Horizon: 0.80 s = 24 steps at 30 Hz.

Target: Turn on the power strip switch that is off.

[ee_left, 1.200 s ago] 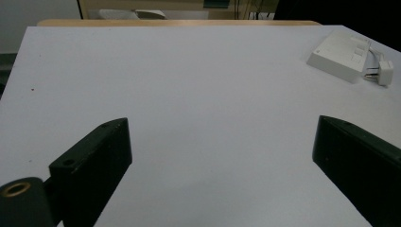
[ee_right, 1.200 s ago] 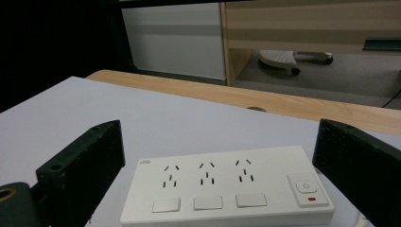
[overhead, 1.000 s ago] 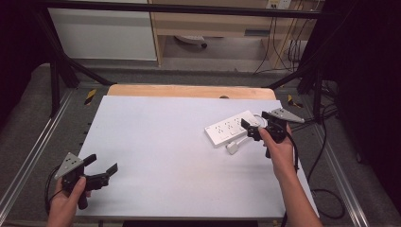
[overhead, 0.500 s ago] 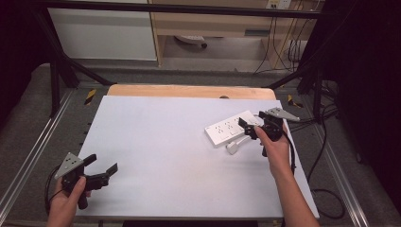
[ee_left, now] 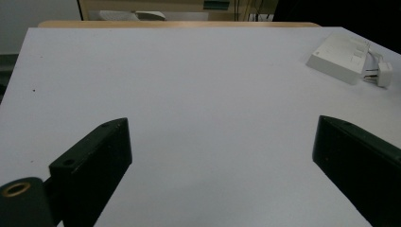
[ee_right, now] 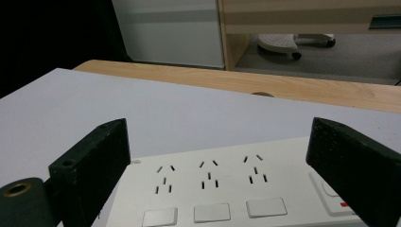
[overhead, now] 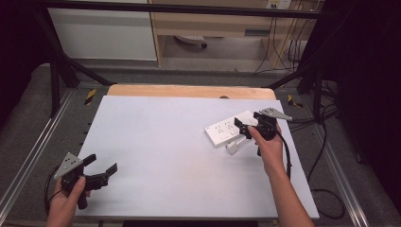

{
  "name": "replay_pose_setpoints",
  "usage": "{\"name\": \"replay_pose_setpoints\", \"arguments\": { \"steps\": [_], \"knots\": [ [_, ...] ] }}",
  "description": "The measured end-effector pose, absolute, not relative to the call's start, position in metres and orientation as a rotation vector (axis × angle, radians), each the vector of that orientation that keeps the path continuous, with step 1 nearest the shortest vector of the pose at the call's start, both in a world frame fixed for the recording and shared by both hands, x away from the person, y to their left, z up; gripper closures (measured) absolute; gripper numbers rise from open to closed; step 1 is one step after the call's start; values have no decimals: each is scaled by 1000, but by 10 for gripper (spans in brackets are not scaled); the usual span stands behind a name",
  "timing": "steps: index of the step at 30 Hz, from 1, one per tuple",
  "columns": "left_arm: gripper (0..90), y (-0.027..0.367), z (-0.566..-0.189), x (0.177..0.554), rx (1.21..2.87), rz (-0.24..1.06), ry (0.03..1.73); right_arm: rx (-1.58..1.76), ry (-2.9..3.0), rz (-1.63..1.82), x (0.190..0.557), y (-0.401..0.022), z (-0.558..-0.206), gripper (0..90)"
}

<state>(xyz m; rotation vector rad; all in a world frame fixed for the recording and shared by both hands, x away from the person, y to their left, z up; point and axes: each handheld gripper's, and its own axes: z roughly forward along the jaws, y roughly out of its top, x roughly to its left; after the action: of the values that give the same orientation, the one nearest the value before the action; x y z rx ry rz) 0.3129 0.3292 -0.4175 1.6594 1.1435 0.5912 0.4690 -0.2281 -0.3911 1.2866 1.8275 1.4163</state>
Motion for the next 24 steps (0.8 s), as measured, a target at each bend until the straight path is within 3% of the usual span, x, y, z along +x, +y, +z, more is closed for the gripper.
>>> {"name": "replay_pose_setpoints", "arguments": {
  "steps": [12, 24],
  "knots": [
    [55, 329, -417, 313, 1660, 590, 1142, 1290, 1857, 1401, 474, -220, -400, 113],
    [55, 328, -418, 313, 1659, 587, 1140, 1247, 1882, 1373, 475, -210, -406, 345]
  ]
}}
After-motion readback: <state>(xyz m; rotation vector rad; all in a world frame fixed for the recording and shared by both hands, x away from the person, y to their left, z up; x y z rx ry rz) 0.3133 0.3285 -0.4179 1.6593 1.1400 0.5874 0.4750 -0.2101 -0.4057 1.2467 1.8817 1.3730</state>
